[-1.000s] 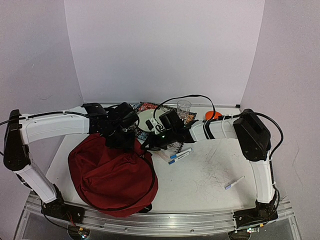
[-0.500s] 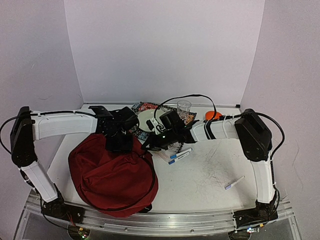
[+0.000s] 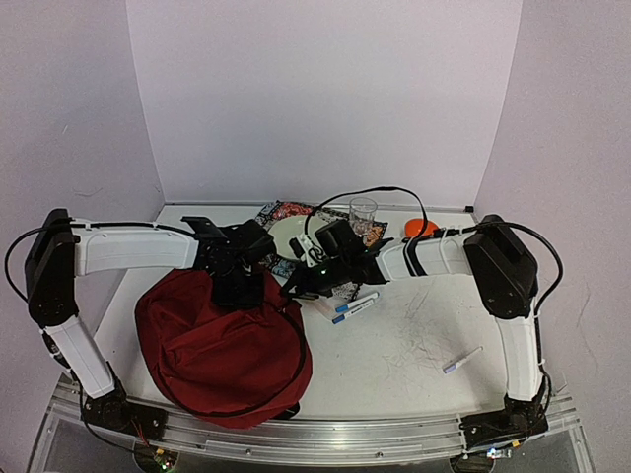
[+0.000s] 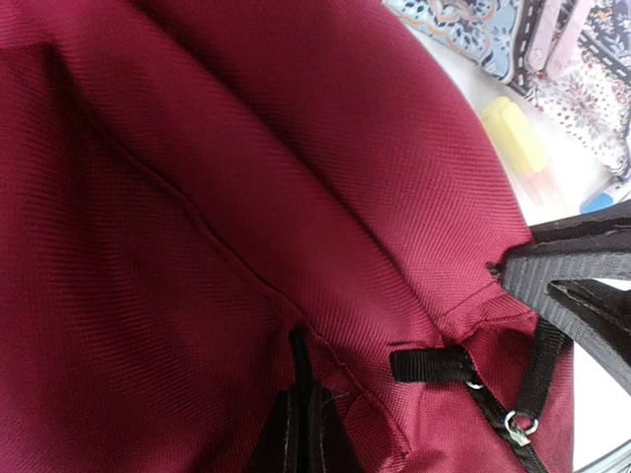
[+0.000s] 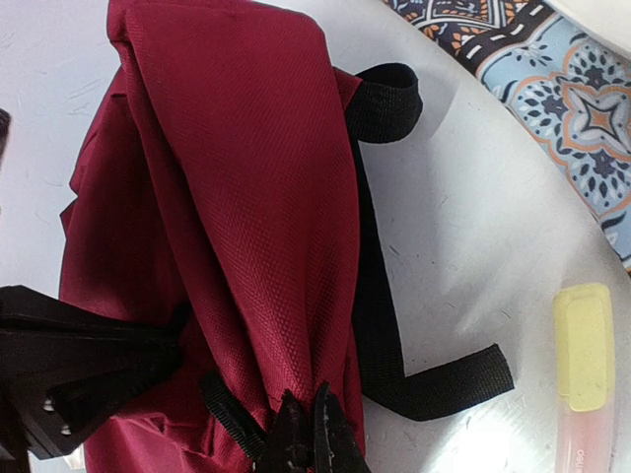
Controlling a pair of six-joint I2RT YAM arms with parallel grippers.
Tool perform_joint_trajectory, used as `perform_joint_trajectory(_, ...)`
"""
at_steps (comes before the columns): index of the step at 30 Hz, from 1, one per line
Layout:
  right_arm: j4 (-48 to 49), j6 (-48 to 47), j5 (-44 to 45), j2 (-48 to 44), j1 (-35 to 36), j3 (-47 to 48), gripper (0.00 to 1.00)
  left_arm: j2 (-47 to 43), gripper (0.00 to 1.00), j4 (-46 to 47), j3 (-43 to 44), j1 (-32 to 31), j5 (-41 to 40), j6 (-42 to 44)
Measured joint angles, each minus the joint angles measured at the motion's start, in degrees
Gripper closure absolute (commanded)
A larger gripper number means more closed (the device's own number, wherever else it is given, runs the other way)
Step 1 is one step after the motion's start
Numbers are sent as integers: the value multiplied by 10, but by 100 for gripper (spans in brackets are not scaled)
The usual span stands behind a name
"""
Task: Pack the student bag
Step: Zip the lower front pocket of the bag in the student bag.
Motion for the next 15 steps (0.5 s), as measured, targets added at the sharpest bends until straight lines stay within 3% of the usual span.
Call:
perform_joint_trajectory(10, 0, -1, 19, -44, -7, -37, 100, -134, 100, 5, -46, -2, -40, -19)
perform_joint_trajectory(15, -1, -1, 22, -52, -20, -52, 100, -159, 100, -4, -68, -2, -54, -27)
